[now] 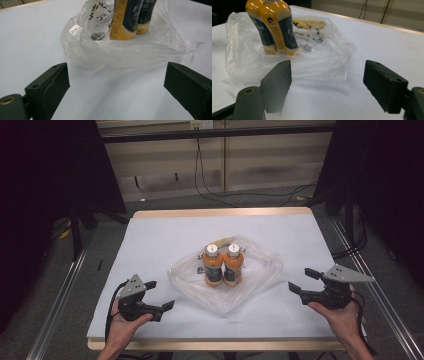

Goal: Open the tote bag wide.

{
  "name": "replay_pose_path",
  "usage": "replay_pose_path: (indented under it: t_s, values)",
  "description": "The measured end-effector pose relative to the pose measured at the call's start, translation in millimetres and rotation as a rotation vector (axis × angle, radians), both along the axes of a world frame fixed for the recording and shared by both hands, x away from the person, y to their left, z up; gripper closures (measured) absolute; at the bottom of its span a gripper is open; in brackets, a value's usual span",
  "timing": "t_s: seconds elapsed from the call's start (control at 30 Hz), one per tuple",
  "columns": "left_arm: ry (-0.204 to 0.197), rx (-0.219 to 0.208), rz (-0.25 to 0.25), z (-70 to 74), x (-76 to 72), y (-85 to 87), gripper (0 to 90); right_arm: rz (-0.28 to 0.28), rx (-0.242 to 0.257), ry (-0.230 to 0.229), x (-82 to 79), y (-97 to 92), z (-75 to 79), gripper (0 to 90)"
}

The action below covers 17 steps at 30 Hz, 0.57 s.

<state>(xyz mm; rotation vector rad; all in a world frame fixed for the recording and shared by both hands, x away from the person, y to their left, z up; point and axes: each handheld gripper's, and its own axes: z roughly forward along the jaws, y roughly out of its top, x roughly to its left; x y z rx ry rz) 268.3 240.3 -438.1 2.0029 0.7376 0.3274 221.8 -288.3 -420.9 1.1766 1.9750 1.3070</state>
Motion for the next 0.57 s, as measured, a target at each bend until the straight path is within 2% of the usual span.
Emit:
replay_pose_path:
  t_s: [0.07, 0.1, 0.13, 0.2, 0.23, 0.27, 0.3, 0.33, 0.37, 0.5, 0.53, 0.57]
  values:
    - [0.007, -0.006, 0.021, -1.4, -6.0, 4.1, 5.1, -0.024, 0.003, 0.013, -7.2, -3.9, -5.2, 19.6]
    - [0.007, -0.006, 0.021, -1.4, -6.0, 4.1, 4.9, -0.024, 0.003, 0.013, -7.2, -3.9, -5.2, 19.6]
    - [0.006, -0.008, 0.024, -2.9, -12.3, 8.8, 4.7, -0.052, 0.022, 0.026, -14.9, -7.2, -8.2, 18.6]
    - [0.006, -0.011, 0.028, -3.8, -15.0, 11.3, 4.7, -0.058, 0.015, 0.026, -18.9, -9.2, -8.8, 18.4]
    - [0.005, -0.002, 0.029, -5.8, -19.7, 17.4, 4.1, -0.076, 0.033, 0.020, -27.6, -10.6, -9.5, 16.7]
    - [0.014, -0.011, 0.044, -7.5, -21.5, 20.5, 3.7, -0.078, 0.025, 0.023, -32.0, -11.5, -10.2, 16.7]
    - [0.014, -0.011, 0.044, -7.5, -21.5, 20.5, 3.6, -0.078, 0.025, 0.023, -32.0, -11.5, -10.2, 16.7]
    - [0.024, -0.002, 0.081, -11.6, -23.5, 27.5, 3.6, -0.093, 0.027, 0.011, -42.2, -13.6, -11.5, 16.7]
    - [0.028, -0.001, 0.098, -14.0, -24.1, 30.8, 3.7, -0.093, 0.049, 0.019, -46.8, -15.7, -11.7, 16.7]
    - [0.060, 0.019, 0.132, -18.6, -23.7, 36.4, 4.0, -0.129, 0.075, 0.010, -57.9, -25.0, -13.3, 14.5]
    - [0.057, 0.015, 0.135, -18.0, -24.4, 36.3, 3.8, -0.143, 0.053, 0.003, -61.9, -28.4, -15.8, 13.8]
    - [0.054, 0.010, 0.127, -17.4, -24.7, 36.2, 3.8, -0.143, 0.053, 0.003, -61.9, -28.4, -15.8, 13.8]
